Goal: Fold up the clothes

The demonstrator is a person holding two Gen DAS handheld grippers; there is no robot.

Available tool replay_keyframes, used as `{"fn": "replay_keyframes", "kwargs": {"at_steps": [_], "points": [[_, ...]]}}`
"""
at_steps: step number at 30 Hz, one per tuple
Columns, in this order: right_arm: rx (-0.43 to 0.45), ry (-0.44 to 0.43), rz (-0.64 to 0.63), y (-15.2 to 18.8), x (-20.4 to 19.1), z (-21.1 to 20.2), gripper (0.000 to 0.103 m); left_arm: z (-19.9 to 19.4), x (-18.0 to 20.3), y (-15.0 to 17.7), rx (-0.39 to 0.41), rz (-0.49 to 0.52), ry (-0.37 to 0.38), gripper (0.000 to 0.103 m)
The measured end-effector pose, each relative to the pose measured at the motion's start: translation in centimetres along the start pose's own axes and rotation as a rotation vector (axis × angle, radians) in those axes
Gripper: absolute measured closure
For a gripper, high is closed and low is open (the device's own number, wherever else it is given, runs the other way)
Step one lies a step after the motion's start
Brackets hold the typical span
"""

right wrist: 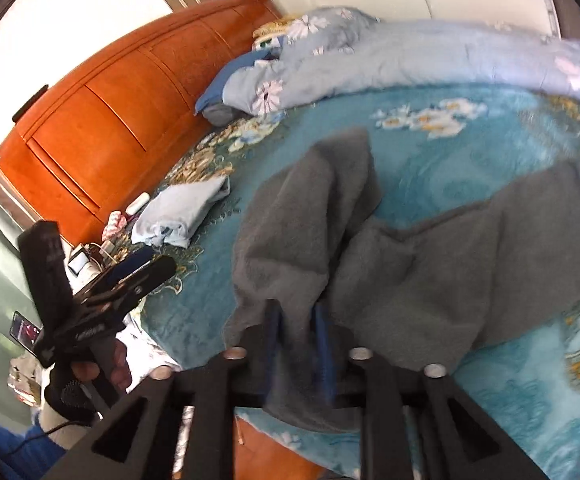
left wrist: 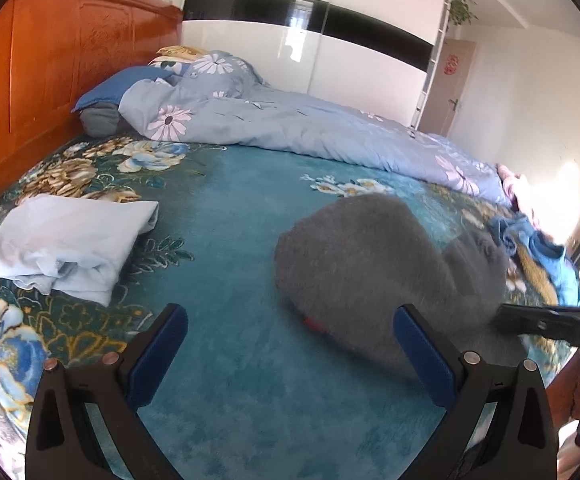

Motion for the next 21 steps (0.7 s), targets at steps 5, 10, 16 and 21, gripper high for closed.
{"fn": "replay_keyframes", "kwargs": {"at_steps": [5, 10, 16, 21], "points": [[0.064, 0.113, 0.036, -0.3, 4.1, -3.0, 0.058, 2.5, -0.8, -0.5, -0.055, -0.14, 0.092, 0.0], [0.085, 0.33, 0.22, 1.6, 13.2, -5.2, 0.058, 5.3, -0.9, 0.3, -0.128, -0.18, 0.126, 0.001], [0.076, 0.31, 0.386, 2.9, 18.2, -3.9, 0.058, 8.4, -0.6, 0.9, -0.21, -0.23, 0.165, 0.034], [0.066, 0.282, 0.434, 2.2, 19.3, -1.6, 0.059, 10.0, -0.3, 1.2, -0.252, -0.301, 0.205, 0.046]]}}
Point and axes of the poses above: each gripper's, at about its wrist camera, not at the fingertips, and z roughly the way its jaws point, x to its right, y to its underside, the point moved 7 cm from there along z, roughly the way its jaws point, and after that the axes turned 1 degree about x, right-handed, at the moved point
